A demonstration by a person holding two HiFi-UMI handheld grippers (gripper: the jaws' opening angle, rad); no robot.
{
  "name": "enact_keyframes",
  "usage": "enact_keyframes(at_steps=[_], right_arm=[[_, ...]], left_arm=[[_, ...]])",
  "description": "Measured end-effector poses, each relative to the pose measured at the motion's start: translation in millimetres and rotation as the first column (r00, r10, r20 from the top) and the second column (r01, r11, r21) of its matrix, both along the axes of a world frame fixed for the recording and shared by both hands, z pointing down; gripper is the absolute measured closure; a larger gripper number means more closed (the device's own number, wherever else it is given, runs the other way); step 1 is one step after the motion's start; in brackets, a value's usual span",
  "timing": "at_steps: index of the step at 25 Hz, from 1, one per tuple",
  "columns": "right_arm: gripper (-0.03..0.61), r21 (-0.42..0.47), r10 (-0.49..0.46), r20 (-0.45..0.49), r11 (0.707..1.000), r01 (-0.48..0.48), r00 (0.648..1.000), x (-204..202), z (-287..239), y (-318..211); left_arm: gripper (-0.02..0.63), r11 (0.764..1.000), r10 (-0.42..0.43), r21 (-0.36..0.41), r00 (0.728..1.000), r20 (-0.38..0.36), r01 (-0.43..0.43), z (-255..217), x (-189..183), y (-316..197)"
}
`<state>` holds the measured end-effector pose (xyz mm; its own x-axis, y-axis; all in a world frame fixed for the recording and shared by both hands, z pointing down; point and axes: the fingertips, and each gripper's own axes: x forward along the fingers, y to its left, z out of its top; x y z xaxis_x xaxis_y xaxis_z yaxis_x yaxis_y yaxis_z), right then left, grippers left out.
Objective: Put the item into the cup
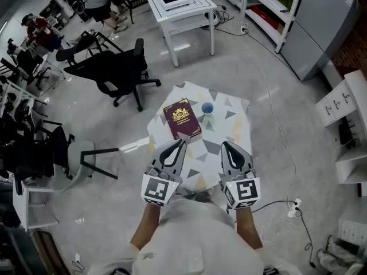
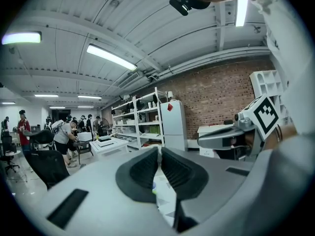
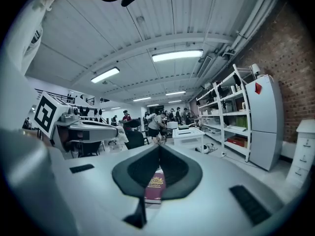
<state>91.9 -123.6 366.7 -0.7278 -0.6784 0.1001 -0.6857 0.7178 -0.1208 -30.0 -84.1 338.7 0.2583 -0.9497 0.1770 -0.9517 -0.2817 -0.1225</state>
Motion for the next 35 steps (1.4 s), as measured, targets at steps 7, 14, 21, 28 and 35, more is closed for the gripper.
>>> enact_keyframes(at_steps=[7, 14, 21, 28, 35], right_arm=[[0.572, 0.017, 0.023, -0.007, 1.000, -0.022, 1.000, 7, -2, -19], [0.571, 0.011, 0.068, -0.027, 0.998, -0.068, 0.997, 6, 4, -37], [0.571, 0.008, 0.133, -0.080, 0.991, -0.133, 0.988, -1, 10, -57], [0.571, -0.021, 0.195, -0.141, 0.980, -0.200, 0.971, -11, 28, -80], [0.571, -0.061, 0.218, -0.196, 0.970, -0.234, 0.956, -29, 52, -95]], left_arm=[[0.584, 1.000, 0.029, 0.012, 1.000, -0.008, -0.029, 2, 11, -24], [0.584, 0.996, 0.083, 0.014, 0.996, -0.026, -0.083, 9, 12, -50], [0.584, 0.989, 0.150, -0.003, 0.987, -0.060, -0.150, 24, 2, -79], [0.584, 0.979, 0.197, -0.043, 0.975, -0.101, -0.202, 48, -19, -104], [0.584, 0.964, 0.236, -0.089, 0.962, -0.137, -0.250, 79, -33, -130]])
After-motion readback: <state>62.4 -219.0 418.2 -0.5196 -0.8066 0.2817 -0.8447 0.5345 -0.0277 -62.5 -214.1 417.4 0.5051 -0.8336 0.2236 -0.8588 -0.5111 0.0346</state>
